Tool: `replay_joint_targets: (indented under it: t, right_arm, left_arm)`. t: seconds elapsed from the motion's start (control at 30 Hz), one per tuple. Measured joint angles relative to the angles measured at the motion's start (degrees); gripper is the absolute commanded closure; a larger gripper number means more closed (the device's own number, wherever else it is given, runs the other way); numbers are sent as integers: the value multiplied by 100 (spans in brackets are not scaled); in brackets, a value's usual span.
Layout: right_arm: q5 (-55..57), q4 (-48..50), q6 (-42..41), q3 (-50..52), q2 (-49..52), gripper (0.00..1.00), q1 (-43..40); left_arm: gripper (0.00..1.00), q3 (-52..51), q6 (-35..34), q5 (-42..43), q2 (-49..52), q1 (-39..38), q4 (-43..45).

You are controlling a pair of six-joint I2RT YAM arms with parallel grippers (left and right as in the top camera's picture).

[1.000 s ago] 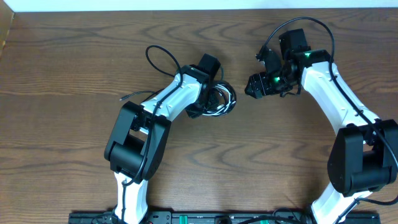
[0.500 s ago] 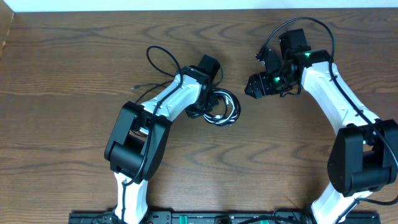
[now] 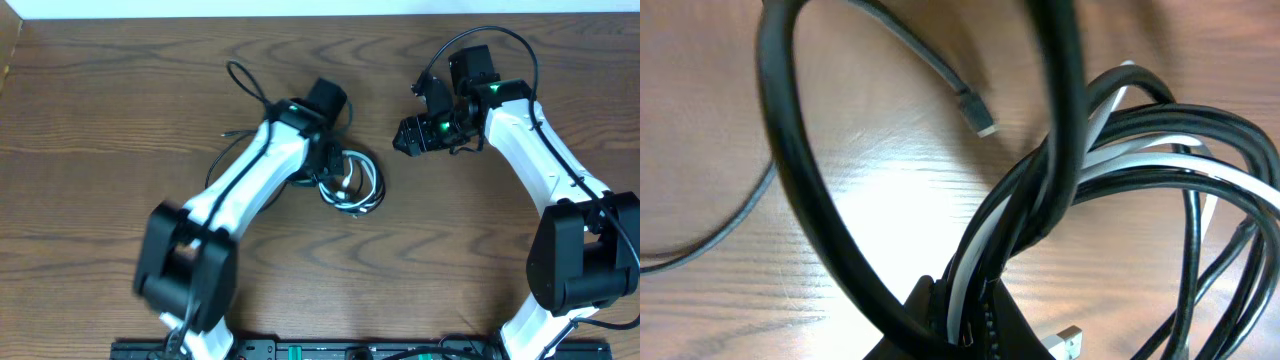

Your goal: Untangle cables

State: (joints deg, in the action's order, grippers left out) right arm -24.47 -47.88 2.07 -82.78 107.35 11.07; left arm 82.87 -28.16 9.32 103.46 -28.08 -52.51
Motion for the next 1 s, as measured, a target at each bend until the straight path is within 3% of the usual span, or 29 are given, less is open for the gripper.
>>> replay_joint_targets:
  t: [0.27,0.5,0.67,1.0]
  right_arm:
    - [-616,214,-24,-24,0,24,0]
    - [-857,105,-22,-479,0,23,-22]
    - [-933,-175,-15,-1043,0,20,-103]
    - [-1331,-326,28,-1388,-4,20,-120]
  left_arm:
    - [93,63,715,111,-1401,0,605]
    - [92,74,898,111,-2140,0,1054]
    - [92,74,1106,175,-2153,0,887]
    - [93,74,2286,581,-1808,0,326]
